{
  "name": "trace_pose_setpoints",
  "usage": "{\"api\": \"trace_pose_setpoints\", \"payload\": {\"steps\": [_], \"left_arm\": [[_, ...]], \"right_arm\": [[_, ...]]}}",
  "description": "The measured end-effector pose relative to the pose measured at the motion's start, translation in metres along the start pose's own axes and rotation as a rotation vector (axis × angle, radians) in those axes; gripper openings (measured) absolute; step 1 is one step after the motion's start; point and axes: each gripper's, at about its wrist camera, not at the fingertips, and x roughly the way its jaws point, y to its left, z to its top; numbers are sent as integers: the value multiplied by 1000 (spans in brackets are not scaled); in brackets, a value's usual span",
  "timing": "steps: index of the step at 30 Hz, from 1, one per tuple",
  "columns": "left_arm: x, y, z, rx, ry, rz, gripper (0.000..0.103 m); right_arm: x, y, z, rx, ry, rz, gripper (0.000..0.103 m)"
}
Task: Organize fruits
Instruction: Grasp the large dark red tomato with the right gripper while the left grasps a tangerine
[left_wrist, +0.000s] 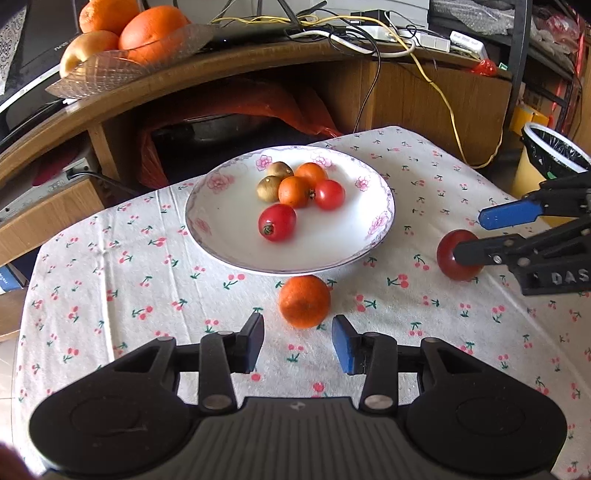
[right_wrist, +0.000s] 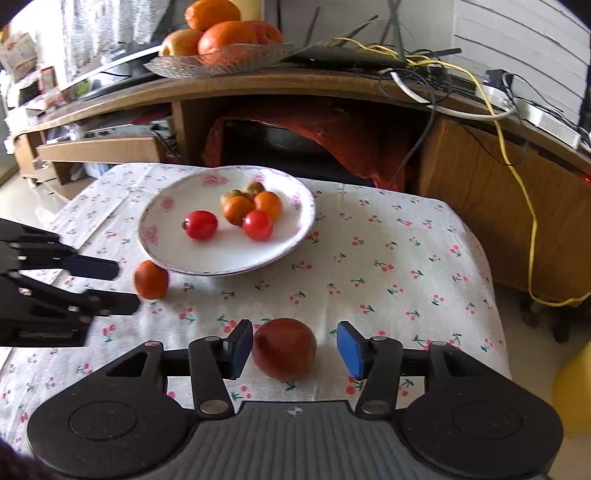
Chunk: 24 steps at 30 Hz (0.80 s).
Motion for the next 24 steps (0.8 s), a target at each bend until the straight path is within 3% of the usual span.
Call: {"api": "trace_pose_setpoints", "payload": {"steps": [16,19,24], "left_arm": [[28,-3,7,-26,-31,35,54],[28,-1,7,-45,-28,3,43],[20,-6,3,-27,-12,3,41]], "right_arm": [[29,0,-5,8,84,8,43],[28,1,-5,12,79,9,37],[25,3,-3,25,98,7,35]]}}
